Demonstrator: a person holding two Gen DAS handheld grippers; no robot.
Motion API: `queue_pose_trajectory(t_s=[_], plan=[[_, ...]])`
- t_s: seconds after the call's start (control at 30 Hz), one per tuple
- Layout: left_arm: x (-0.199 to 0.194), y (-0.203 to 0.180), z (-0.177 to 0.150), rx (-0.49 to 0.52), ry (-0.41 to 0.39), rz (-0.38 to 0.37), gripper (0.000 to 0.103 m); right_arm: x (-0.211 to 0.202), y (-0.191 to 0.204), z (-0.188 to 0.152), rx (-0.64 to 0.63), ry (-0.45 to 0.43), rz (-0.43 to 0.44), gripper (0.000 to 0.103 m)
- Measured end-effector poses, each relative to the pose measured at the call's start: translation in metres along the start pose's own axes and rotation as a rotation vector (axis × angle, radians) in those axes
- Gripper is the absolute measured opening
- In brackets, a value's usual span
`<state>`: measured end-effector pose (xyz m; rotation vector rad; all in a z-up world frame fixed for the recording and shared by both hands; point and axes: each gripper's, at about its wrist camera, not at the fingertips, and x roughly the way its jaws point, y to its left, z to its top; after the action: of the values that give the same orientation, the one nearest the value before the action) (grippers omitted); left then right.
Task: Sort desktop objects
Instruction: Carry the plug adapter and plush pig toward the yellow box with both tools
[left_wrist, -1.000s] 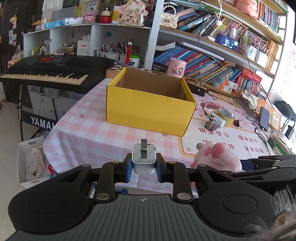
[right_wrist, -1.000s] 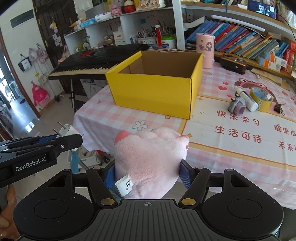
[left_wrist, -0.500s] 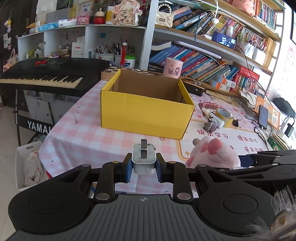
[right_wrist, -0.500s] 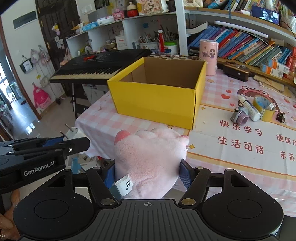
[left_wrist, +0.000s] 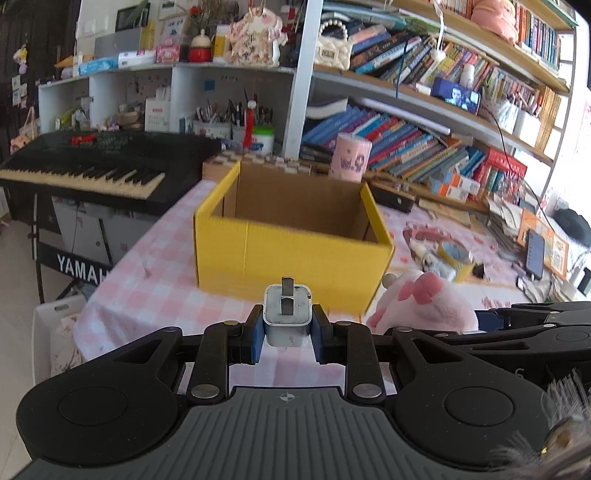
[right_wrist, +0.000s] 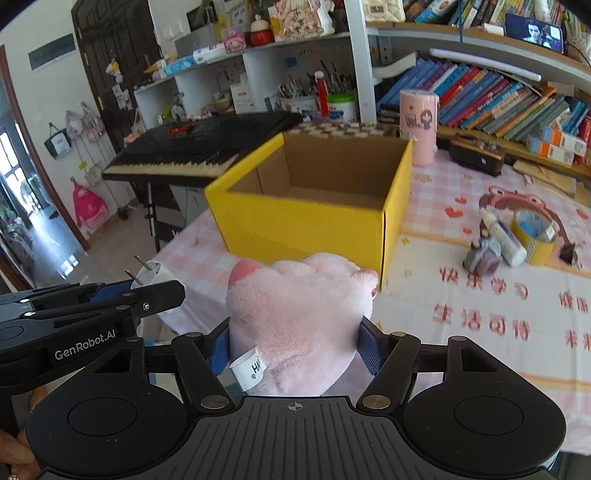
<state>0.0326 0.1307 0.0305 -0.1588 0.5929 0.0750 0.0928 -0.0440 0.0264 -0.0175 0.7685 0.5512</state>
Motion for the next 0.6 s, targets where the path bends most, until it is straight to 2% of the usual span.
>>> queue_pose_trajectory(t_s=[0.37, 0.6], plan=[[0.031, -0.012, 0.065, 0.022, -0.112, 0.025, 0.023, 0.008, -0.021, 0.069, -0.062, -0.140, 0.062, 0.068], [0.089, -0.016, 0.101, 0.062, -0.091, 0.035, 0.024, 0.052, -0.041, 0.109, -0.174, -0.160, 0.049, 0.068]])
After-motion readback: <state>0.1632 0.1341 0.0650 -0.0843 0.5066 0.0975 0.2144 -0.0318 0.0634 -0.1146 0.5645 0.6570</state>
